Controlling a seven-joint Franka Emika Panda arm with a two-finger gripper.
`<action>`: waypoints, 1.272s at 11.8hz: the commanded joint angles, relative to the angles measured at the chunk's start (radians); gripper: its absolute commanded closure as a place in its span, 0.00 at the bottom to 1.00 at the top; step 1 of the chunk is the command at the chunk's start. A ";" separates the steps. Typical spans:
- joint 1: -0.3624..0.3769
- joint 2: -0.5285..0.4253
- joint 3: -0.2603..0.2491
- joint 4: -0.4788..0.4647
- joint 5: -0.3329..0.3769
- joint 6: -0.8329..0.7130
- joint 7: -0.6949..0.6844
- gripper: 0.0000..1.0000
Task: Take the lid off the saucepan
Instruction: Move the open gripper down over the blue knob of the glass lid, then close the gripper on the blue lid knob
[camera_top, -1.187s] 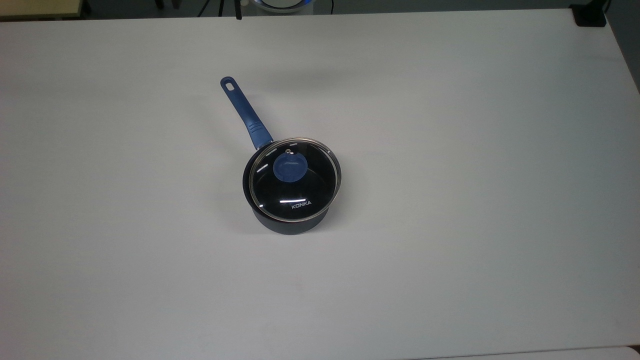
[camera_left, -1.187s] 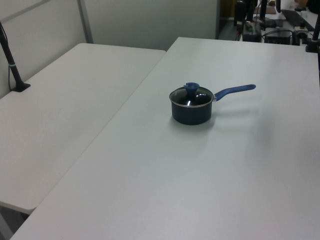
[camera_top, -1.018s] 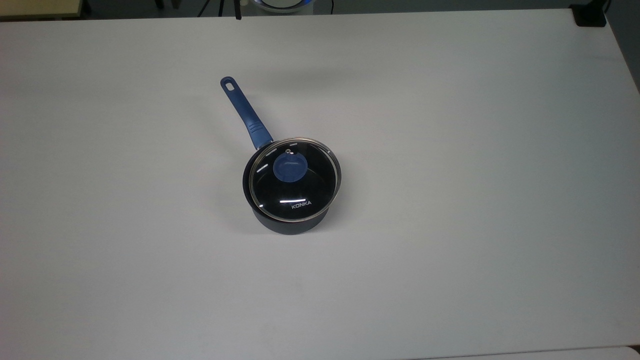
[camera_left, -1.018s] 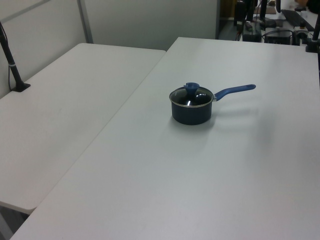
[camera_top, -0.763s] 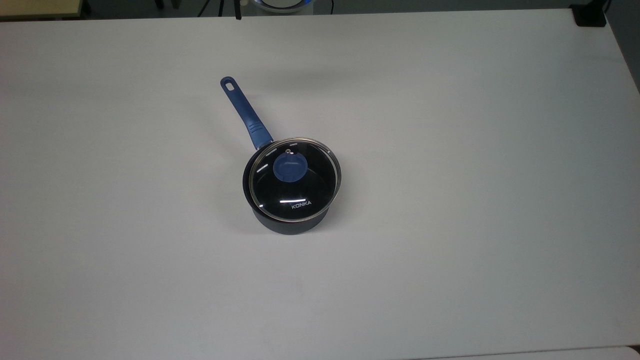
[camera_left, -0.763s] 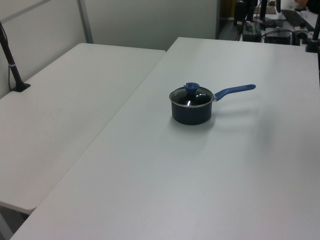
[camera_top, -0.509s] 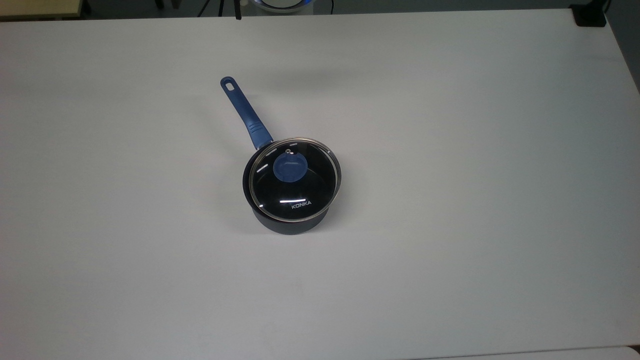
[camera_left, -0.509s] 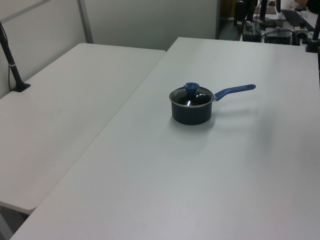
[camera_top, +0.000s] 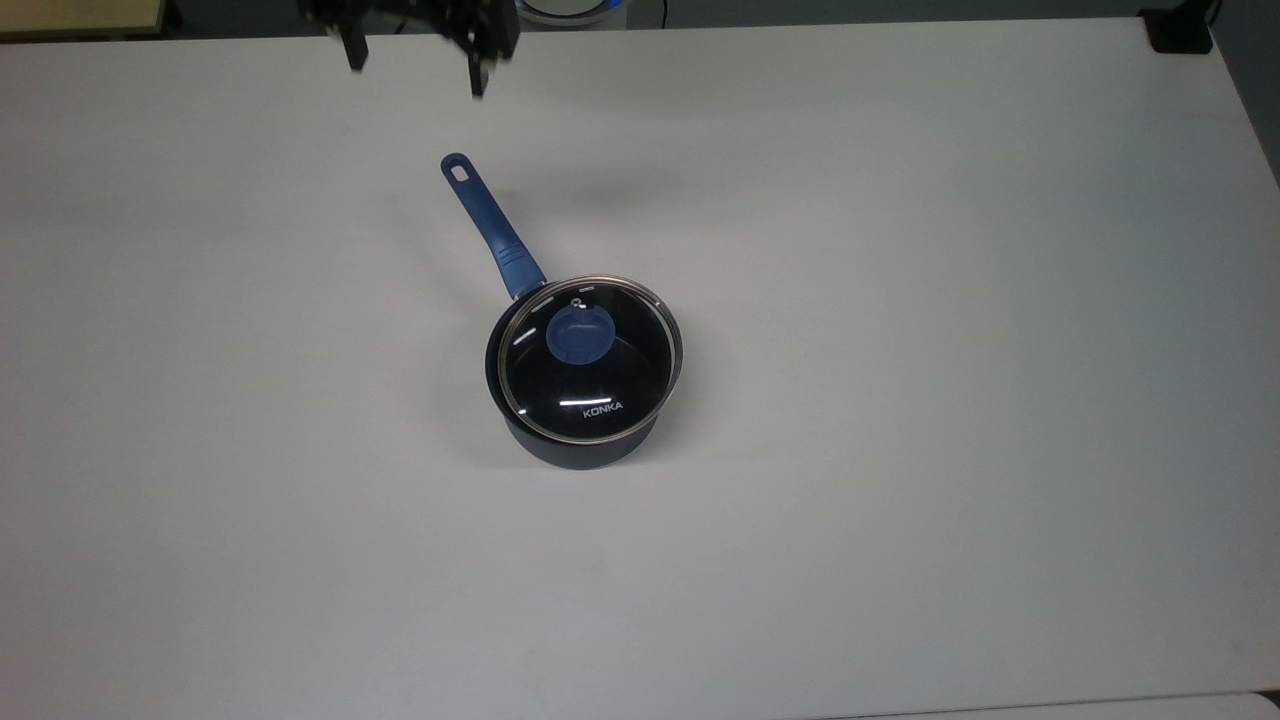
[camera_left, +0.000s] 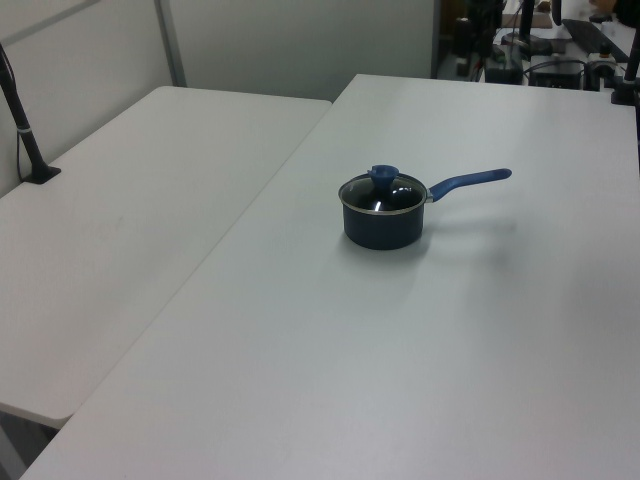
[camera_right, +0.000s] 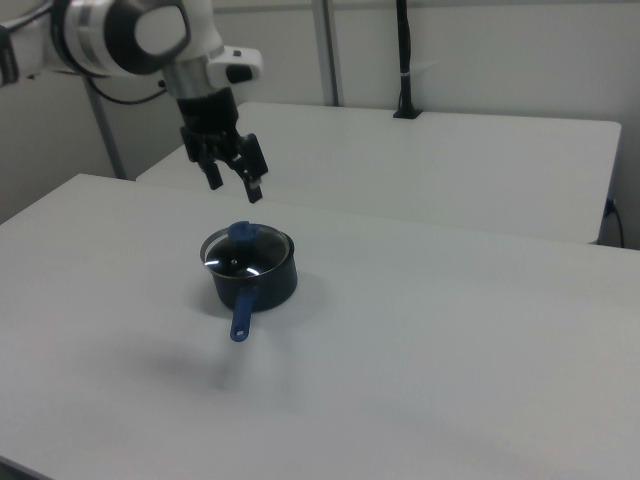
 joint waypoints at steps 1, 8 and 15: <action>0.019 0.105 0.000 0.031 0.096 0.186 0.152 0.00; 0.123 0.332 0.018 0.031 0.098 0.453 0.269 0.00; 0.125 0.346 0.055 0.020 0.088 0.453 0.291 0.00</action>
